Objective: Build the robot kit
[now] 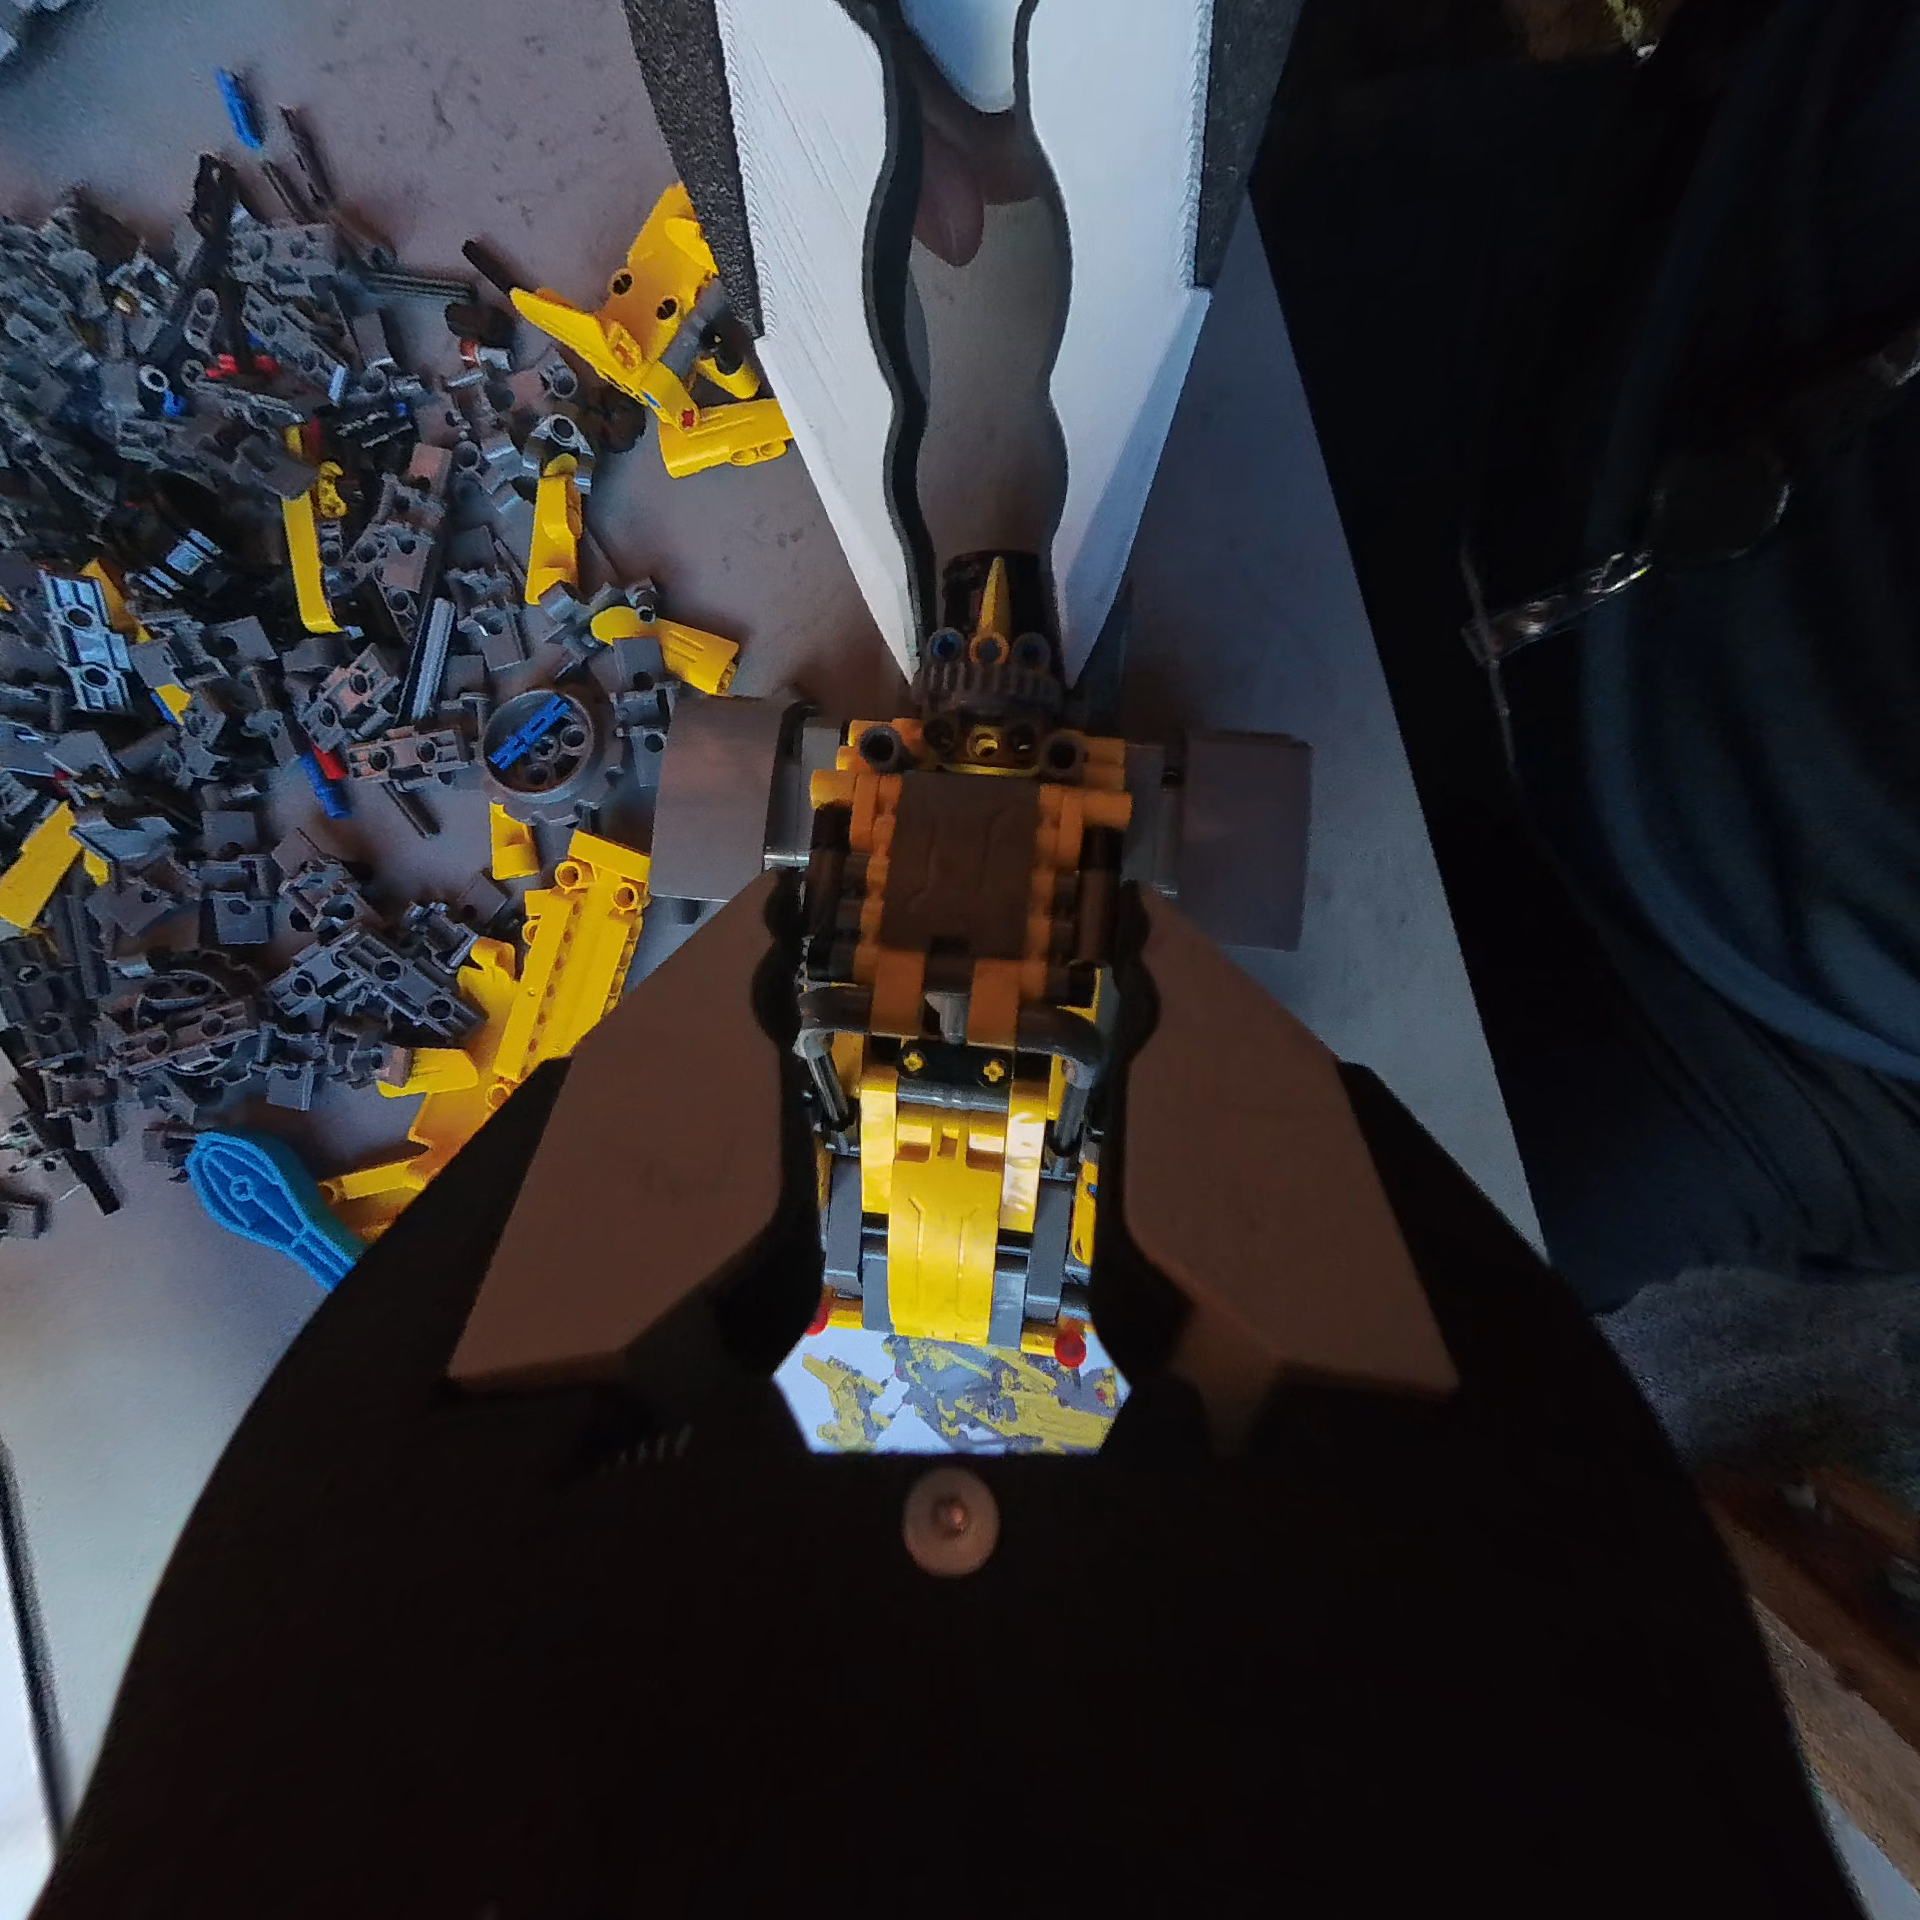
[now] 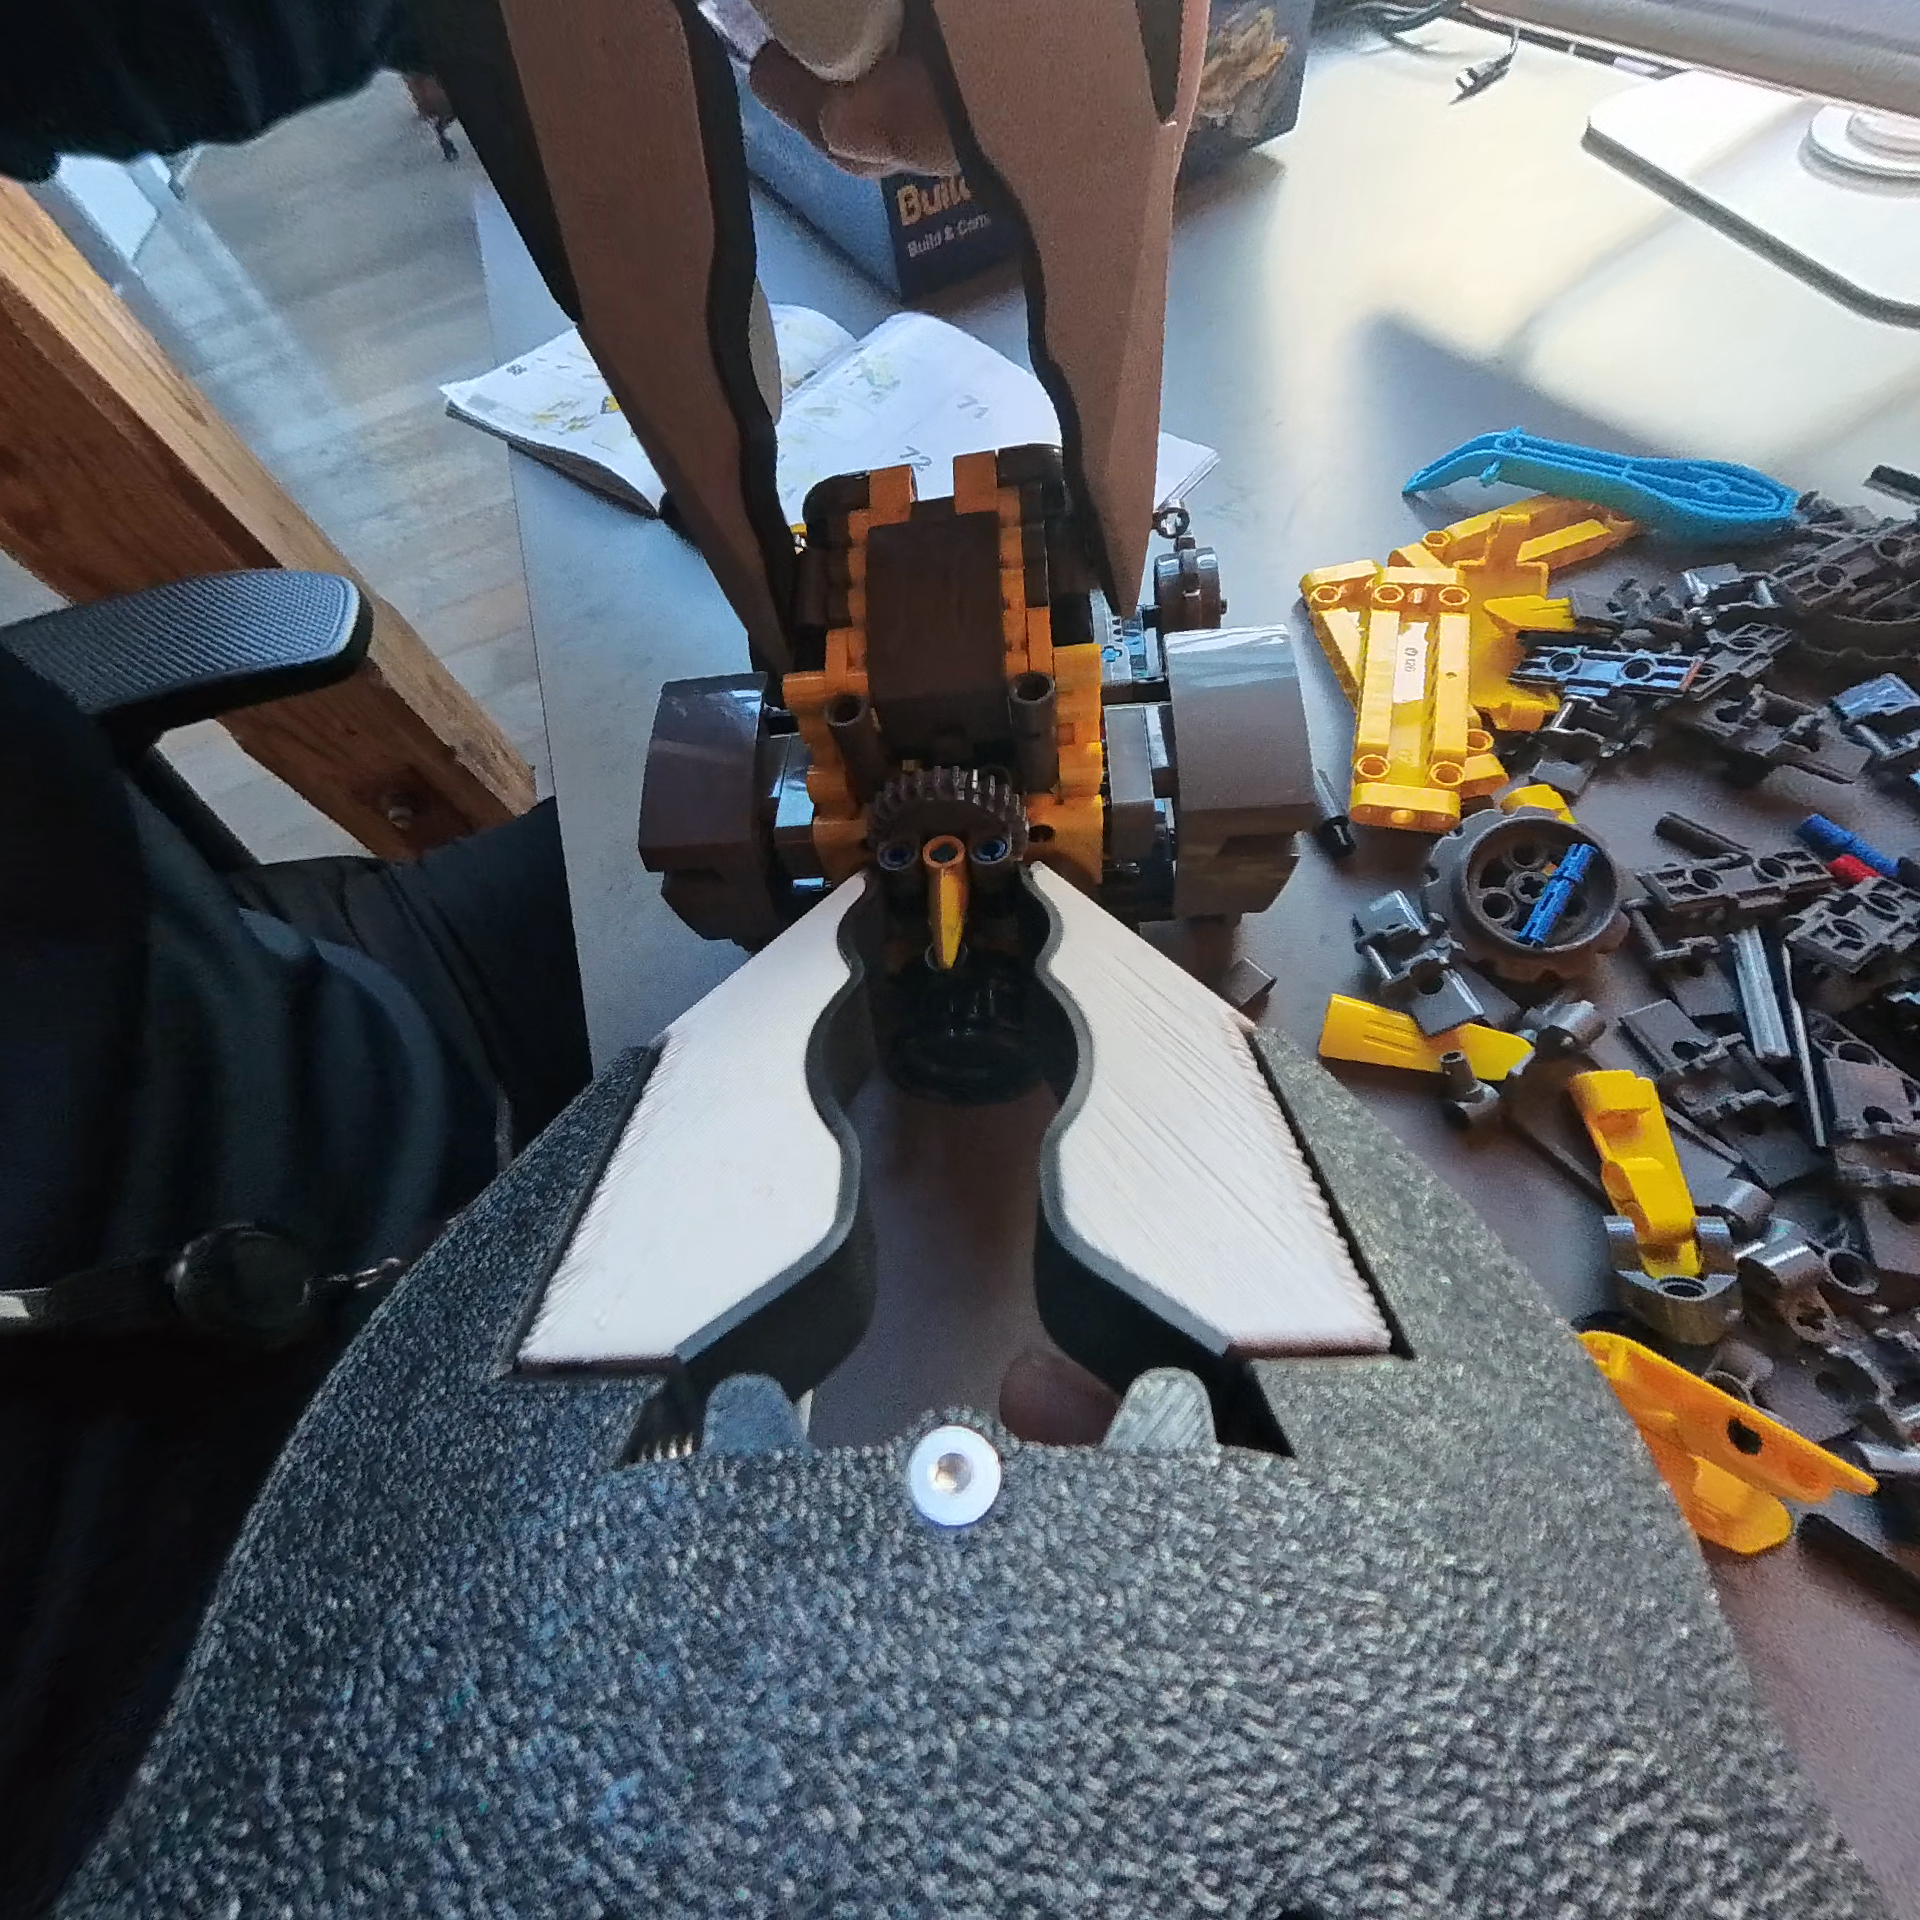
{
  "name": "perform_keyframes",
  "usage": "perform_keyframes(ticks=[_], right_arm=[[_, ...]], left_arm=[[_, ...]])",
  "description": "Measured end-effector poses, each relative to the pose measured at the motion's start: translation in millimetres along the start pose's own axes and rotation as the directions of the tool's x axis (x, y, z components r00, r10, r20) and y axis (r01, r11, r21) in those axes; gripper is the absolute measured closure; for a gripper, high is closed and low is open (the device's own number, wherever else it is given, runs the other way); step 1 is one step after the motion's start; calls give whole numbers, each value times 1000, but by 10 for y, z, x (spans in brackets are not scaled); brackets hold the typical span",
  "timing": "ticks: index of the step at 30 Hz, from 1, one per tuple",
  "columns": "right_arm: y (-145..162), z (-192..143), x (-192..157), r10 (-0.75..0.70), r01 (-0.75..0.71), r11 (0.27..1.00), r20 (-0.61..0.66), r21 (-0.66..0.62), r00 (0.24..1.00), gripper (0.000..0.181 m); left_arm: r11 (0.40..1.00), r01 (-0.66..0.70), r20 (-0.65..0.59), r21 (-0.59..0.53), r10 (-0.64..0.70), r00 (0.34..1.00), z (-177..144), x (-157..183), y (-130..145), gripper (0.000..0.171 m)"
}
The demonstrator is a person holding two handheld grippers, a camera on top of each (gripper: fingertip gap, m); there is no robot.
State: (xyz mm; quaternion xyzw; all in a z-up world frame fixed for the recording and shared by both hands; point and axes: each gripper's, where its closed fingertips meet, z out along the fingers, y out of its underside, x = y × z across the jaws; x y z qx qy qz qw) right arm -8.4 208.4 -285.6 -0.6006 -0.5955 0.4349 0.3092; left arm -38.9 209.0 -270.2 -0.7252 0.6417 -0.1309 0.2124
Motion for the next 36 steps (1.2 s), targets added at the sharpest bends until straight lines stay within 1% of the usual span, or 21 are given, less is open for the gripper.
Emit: perform_keyframes(ticks=[3,6,8,9,10,13,15,17,18,19,21,23,24,25,29,31,33,34,36], right_arm=[[1,-2,2,-7,7,1000,-9,0,1000,157],[-9,-12,1,-6,7,1000,-7,9,1000,155],[-22,-31,-7,13,-13,1000,6,20,1000,144],[-37,-52,-16,24,-24,999,7,34,1000,141],[-46,-78,-33,33,-34,998,11,44,999,139],[43,-115,-27,35,-34,999,-31,8,999,134],[95,-117,-15,23,-24,1000,-64,-16,998,135],[104,-95,-21,12,-14,999,-81,-33,997,133],[105,-74,-16,-10,6,999,-93,-48,996,135],[110,-53,18,-39,31,997,-119,-71,992,139],[118,-1,56,-101,80,987,-153,-138,983,134],[122,69,88,-164,128,971,-177,-200,970,130],[138,104,89,-182,140,964,-176,-228,967,130],[164,128,84,-201,153,954,-172,-259,964,126],[181,120,129,-307,221,913,-220,-344,926,124],[166,133,136,-345,256,898,-211,-359,915,125],[168,156,186,-349,256,889,-201,-380,915,124],[163,166,201,-350,255,885,-193,-390,917,124],[112,152,216,-394,296,866,-186,-403,900,124]], left_arm=[[998,45,-7,50,-44,999,17,7,-17,114],[987,88,13,134,-91,996,2,2,-60,114],[973,144,48,182,-155,987,-6,-17,-67,111],[965,167,79,203,-186,979,-29,-28,-64,101],[956,182,123,229,-214,969,-76,-38,-54,95],[920,231,245,316,-315,917,-263,4,27,90],[908,251,348,337,-367,863,-356,65,167,85],[909,224,418,351,-366,832,-379,215,256,86],[912,201,457,357,-358,814,-381,267,295,88],[919,176,500,352,-343,795,-370,302,344,91],[938,147,571,315,-311,760,-316,306,459,94],[943,162,579,290,-307,755,-200,297,534,93],[947,163,582,277,-301,755,-141,282,556,93],[952,161,597,261,-291,748,-94,255,579,93],[971,136,660,194,-232,715,46,194,602,92],[966,128,675,226,-251,694,56,163,587,92],[951,137,693,278,-298,656,14,100,593,103],[945,137,697,297,-313,646,10,88,595,103],[948,126,720,292,-304,624,3,82,610,104]])
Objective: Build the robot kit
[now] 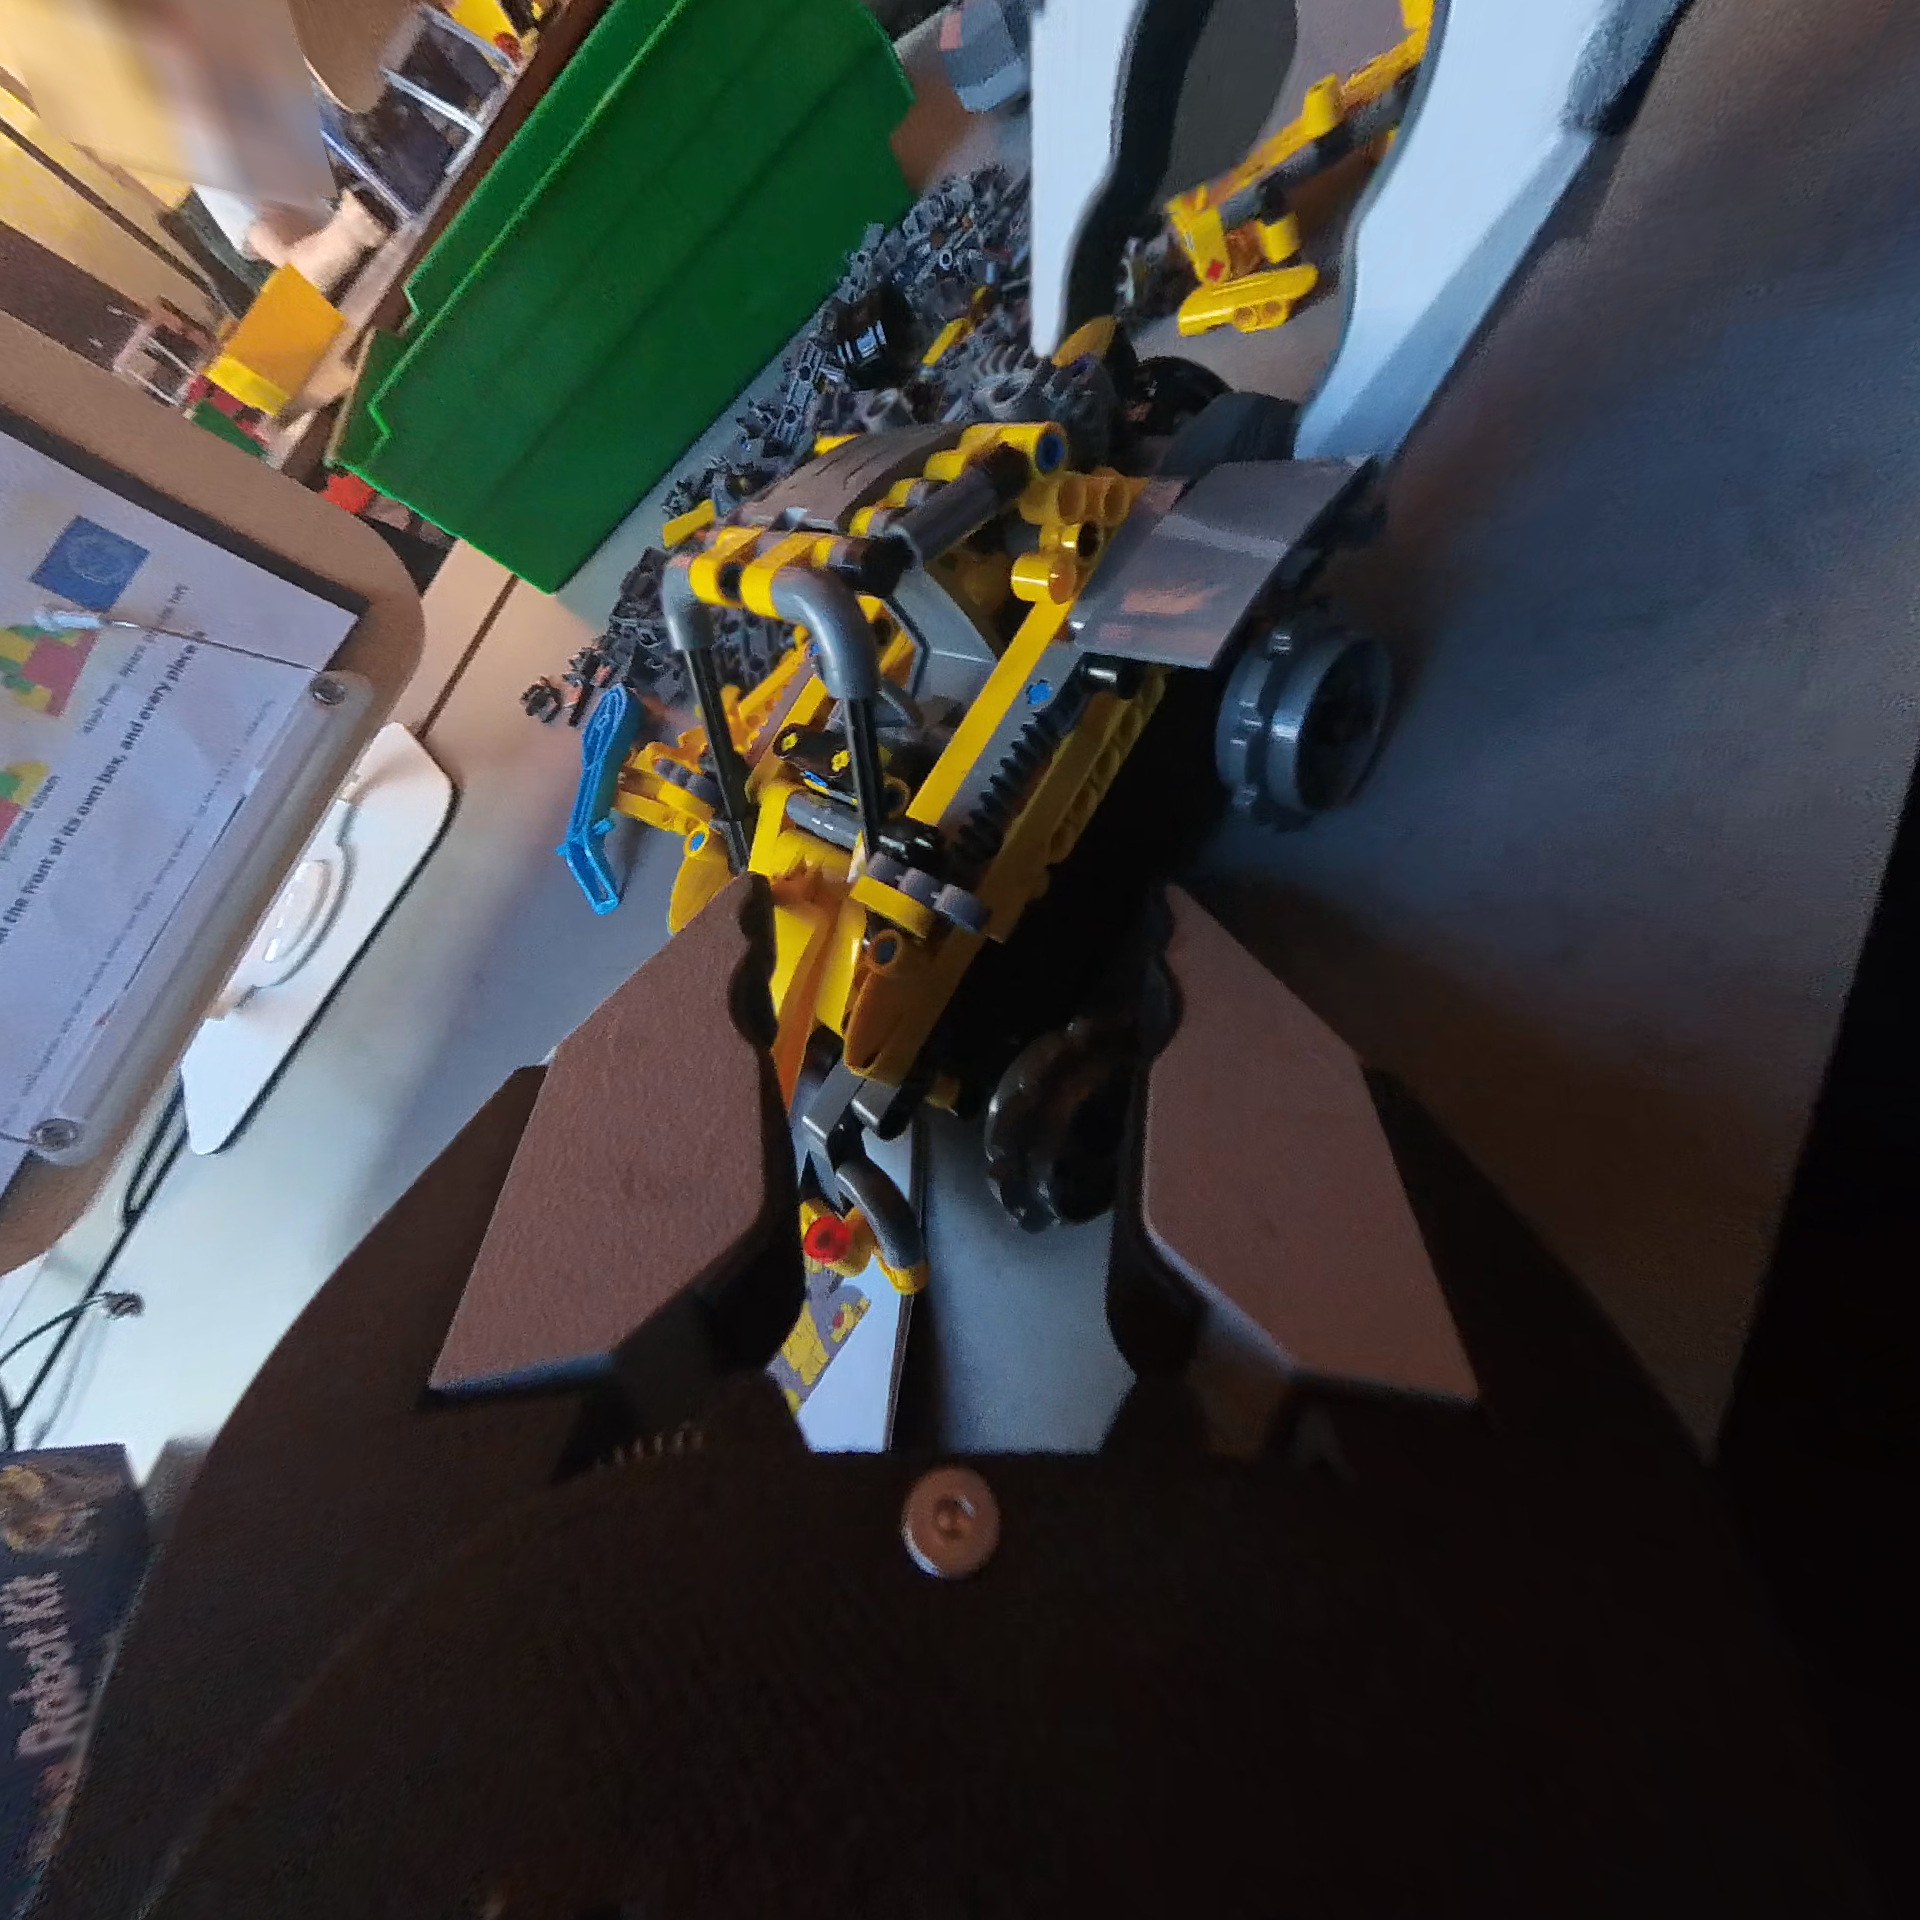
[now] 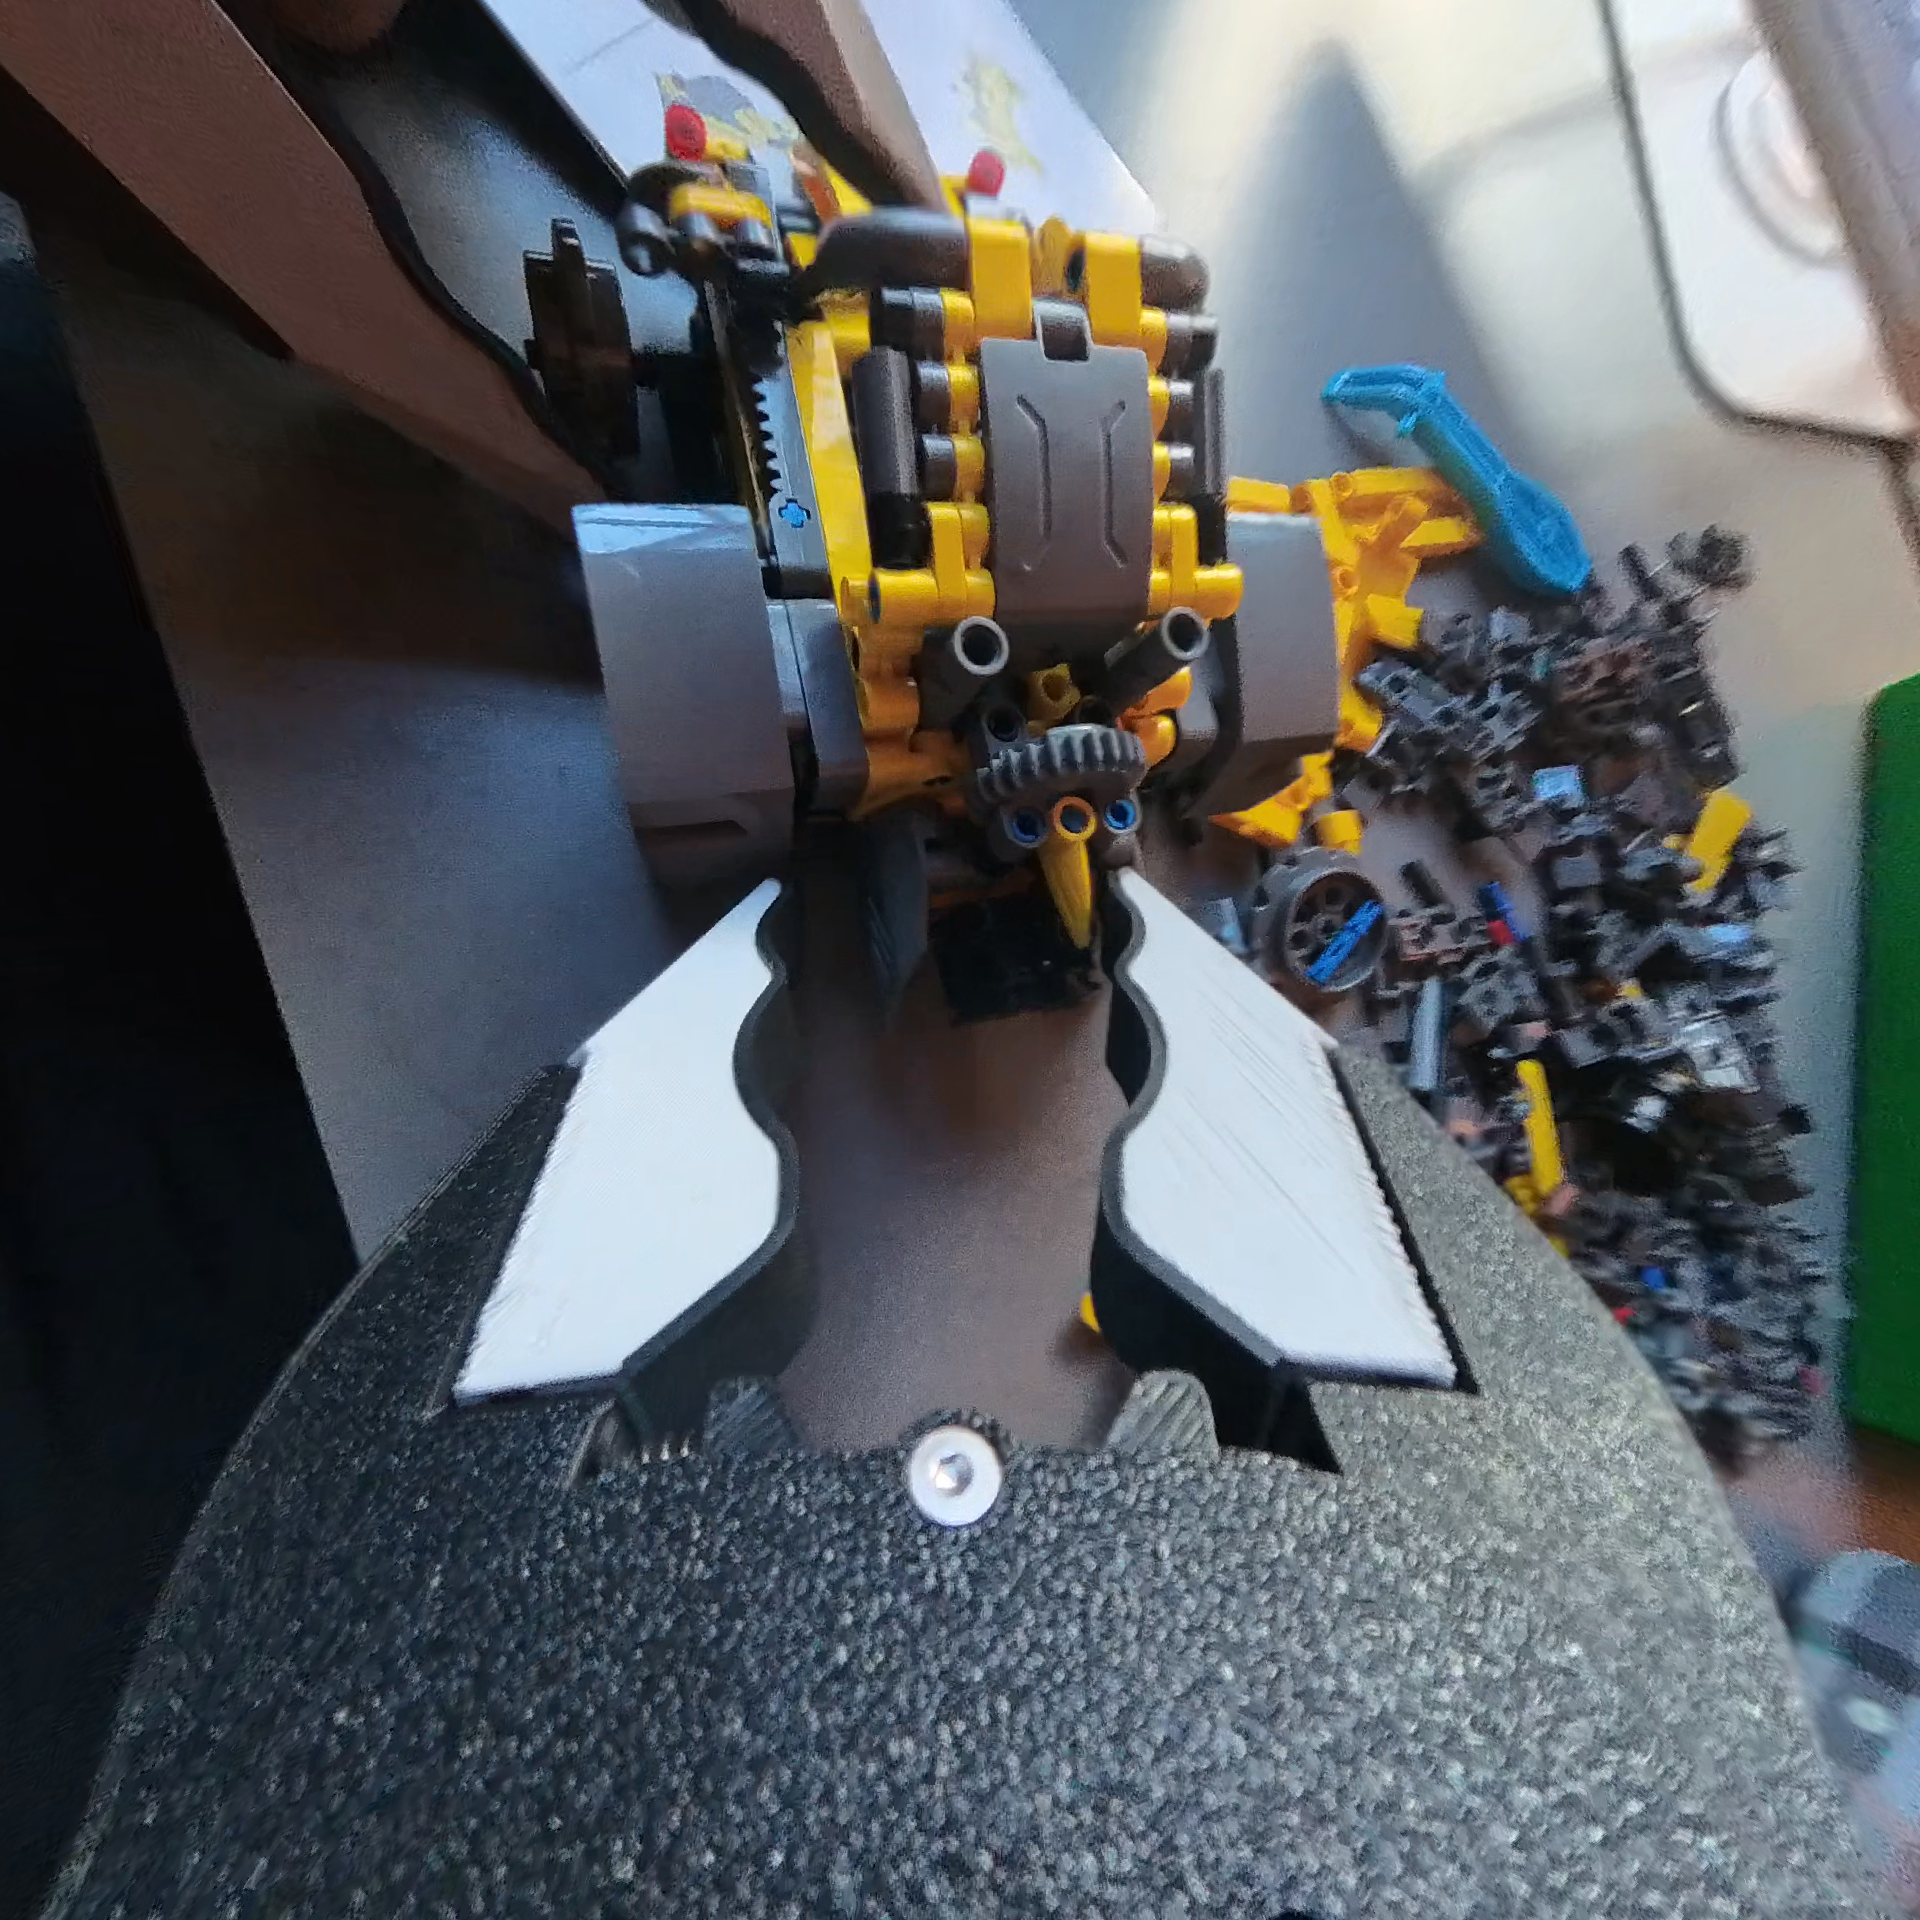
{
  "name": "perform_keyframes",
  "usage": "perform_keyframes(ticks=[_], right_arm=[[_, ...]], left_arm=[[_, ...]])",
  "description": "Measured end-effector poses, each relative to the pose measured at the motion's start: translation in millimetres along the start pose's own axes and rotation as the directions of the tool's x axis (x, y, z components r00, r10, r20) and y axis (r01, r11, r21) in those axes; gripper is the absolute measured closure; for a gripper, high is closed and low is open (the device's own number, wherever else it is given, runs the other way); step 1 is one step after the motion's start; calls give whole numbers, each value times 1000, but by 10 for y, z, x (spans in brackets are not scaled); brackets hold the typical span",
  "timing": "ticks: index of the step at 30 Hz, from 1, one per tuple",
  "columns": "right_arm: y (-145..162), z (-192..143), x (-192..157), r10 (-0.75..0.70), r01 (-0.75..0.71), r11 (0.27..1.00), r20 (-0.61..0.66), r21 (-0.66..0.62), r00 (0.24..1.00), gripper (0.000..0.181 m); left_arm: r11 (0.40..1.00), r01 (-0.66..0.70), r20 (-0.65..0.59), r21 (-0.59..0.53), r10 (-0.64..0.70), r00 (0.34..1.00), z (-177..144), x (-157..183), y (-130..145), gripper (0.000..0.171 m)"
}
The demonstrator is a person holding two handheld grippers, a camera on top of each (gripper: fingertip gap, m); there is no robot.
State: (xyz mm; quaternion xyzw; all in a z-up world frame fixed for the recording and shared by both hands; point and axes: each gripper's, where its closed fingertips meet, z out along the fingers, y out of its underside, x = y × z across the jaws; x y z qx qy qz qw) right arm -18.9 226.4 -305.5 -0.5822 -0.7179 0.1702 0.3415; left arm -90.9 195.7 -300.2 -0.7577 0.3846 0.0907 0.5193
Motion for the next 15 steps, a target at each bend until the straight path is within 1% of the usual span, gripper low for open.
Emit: perform_keyframes(ticks=[1,3,5,7,9,10,11,13,15], right_arm=[[-36,-37,16,-26,26,1000,-12,16,1000,125],[-87,-123,16,-38,37,998,10,54,999,123],[-78,-154,89,-10,8,998,32,66,999,114],[-30,-85,151,10,-14,999,78,49,997,112],[18,40,136,10,-12,1000,139,9,990,110],[37,106,123,2,1,1000,156,-14,988,111],[36,157,79,-5,10,1000,183,-25,983,117],[-1,213,33,3,2,1000,212,-22,977,117],[-12,219,24,19,-17,1000,214,-15,977,117]], left_arm=[[1000,-18,15,-6,19,1000,-1,-1,10,105],[999,-51,33,-14,52,998,3,1,27,104],[999,-48,28,-8,48,998,4,1,22,105],[999,-37,11,1,37,999,2,4,15,106],[1000,-26,2,6,26,1000,0,3,10,106],[1000,-25,3,5,25,1000,1,2,10,106],[1000,-27,5,4,27,1000,1,2,11,106],[1000,-21,14,-6,21,1000,2,-11,23,105],[1000,-14,18,-11,15,1000,2,-15,29,104]])
